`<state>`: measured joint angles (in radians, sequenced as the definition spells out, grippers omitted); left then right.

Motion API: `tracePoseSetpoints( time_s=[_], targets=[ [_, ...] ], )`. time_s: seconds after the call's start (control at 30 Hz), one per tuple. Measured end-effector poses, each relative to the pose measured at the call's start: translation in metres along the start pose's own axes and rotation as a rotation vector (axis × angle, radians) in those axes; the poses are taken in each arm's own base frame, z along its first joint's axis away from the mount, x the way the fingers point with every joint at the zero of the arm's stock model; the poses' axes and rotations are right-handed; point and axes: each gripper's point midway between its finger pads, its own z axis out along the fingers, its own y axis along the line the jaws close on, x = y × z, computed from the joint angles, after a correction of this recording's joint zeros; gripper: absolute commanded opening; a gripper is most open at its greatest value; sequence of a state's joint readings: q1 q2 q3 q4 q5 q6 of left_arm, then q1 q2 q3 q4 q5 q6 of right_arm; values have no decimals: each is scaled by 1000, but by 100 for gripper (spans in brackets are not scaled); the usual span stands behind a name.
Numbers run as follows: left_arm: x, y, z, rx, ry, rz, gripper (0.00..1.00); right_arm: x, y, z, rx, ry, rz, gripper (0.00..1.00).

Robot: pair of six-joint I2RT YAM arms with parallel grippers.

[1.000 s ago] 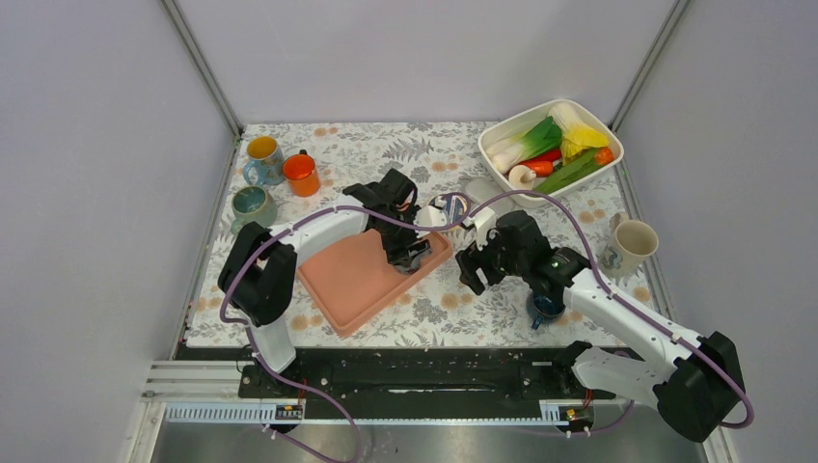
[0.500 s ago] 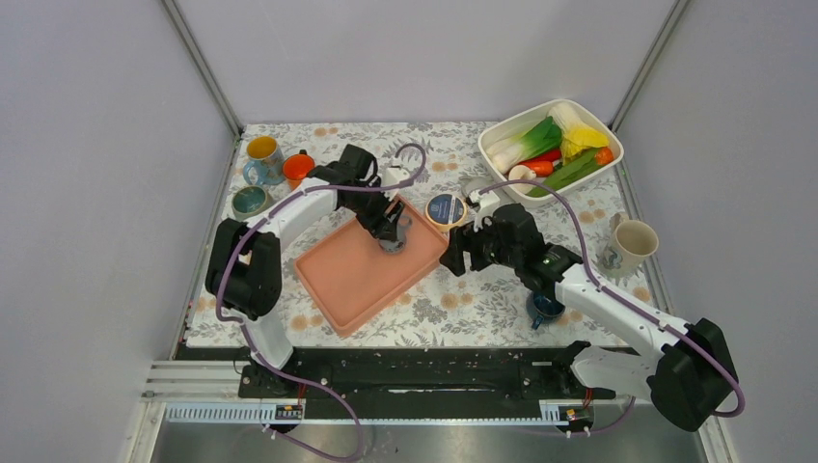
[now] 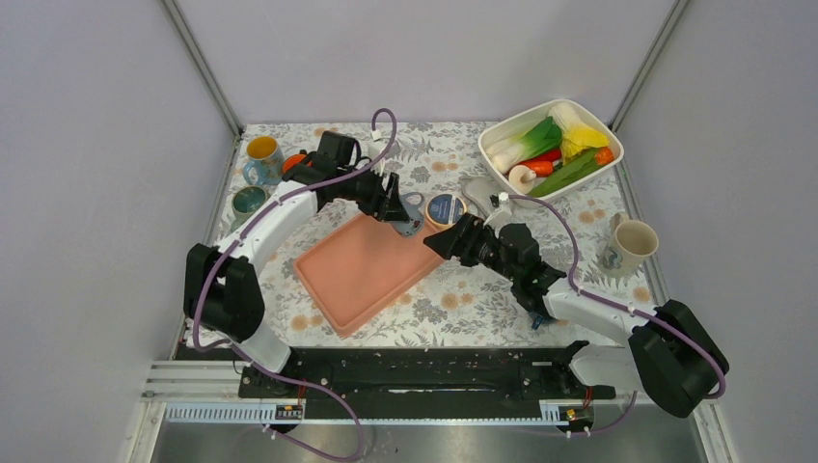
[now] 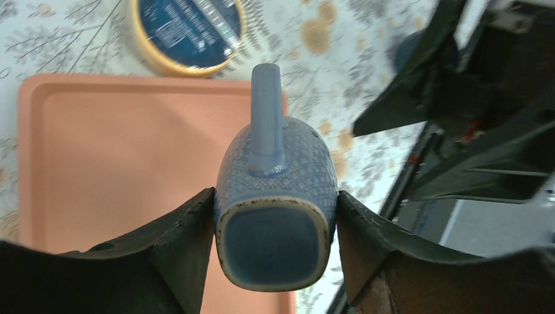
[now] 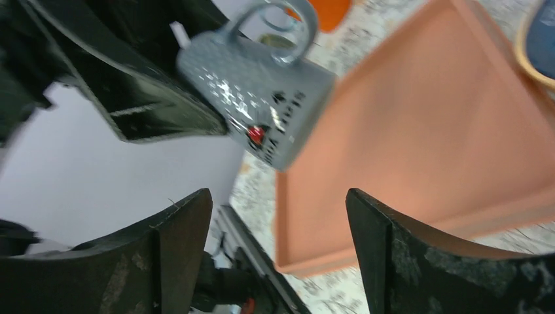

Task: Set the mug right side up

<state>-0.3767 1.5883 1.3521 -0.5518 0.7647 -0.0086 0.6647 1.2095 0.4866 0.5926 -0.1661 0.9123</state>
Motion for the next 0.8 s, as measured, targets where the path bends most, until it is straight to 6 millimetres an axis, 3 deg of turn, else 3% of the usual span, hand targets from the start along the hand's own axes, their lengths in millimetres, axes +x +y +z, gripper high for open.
tracePoseSetpoints(
  time_s=[0.13, 0.3, 0.6, 0.63, 0.67, 0.73, 0.77, 0.8],
  targets=[
    [-9, -24, -6, 79, -32, -12, 0, -18, 35, 2, -136, -73, 54, 78],
    [-12, -46, -9, 151, -36, -22, 0, -27, 54, 6, -231, -110, 120, 65],
    [-21, -78, -25, 265, -80, -4, 0, -41, 95, -2, -420, -127, 184, 0],
    [-22, -85, -29, 294, -85, 4, 3, -42, 101, -5, -444, -127, 179, 0],
    [-22, -91, -32, 323, -83, 7, 18, -43, 110, -11, -476, -122, 172, 0],
    [-21, -100, -34, 366, -77, 18, 68, -44, 119, -19, -497, -121, 150, 0],
    [-20, -103, -34, 377, -75, 26, 86, -43, 120, -21, -486, -117, 135, 0],
    [-19, -104, -33, 381, -73, 35, 97, -42, 120, -23, -466, -113, 116, 0]
  ],
)
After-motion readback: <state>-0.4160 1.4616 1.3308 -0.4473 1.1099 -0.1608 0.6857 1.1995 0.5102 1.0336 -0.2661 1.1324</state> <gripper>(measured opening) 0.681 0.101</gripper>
